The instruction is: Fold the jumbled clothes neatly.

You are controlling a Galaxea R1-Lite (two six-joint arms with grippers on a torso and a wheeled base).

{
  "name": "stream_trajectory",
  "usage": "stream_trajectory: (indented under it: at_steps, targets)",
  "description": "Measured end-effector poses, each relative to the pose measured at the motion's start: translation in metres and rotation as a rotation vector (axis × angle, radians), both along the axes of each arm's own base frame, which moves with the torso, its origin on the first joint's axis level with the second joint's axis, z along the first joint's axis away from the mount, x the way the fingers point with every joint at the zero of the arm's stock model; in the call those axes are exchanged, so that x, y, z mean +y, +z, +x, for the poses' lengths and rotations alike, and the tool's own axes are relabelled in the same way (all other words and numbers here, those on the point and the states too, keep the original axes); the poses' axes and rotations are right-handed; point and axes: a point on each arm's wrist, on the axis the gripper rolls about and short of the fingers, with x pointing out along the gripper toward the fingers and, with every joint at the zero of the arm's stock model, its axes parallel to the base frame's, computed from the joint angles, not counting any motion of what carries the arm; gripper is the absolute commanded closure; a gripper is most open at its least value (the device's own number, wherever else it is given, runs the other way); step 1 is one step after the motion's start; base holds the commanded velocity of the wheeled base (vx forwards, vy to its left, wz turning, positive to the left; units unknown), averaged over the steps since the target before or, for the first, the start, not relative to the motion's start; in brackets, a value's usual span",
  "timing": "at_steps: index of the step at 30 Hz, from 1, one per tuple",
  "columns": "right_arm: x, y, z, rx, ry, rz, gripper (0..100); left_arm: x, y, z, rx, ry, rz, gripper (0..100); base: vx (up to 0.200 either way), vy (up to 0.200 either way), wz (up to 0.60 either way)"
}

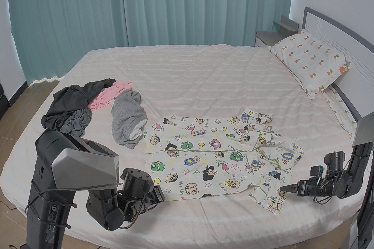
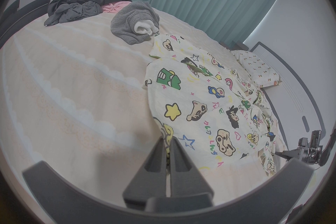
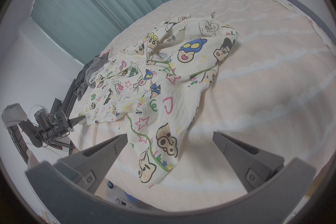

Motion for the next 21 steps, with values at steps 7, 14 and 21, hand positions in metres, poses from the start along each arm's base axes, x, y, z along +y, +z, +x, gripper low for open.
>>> stream_trajectory:
  at_steps: [7, 14, 21]
  targets:
    - [0.014, -0.002, 0.002, 0.029, -0.004, 0.024, 0, 0.000, 0.001, 0.000, -0.003, 0.016, -0.026, 100, 0.000, 0.000, 0.00]
    - [0.032, -0.008, -0.009, 0.079, 0.005, -0.046, 0, -0.001, 0.003, 0.001, -0.020, 0.020, -0.044, 100, 0.000, 0.000, 0.00]
    - [0.044, -0.009, -0.021, 0.096, 0.047, -0.061, 0, 0.000, 0.002, 0.001, -0.019, 0.021, -0.044, 100, 0.000, 0.000, 0.00]
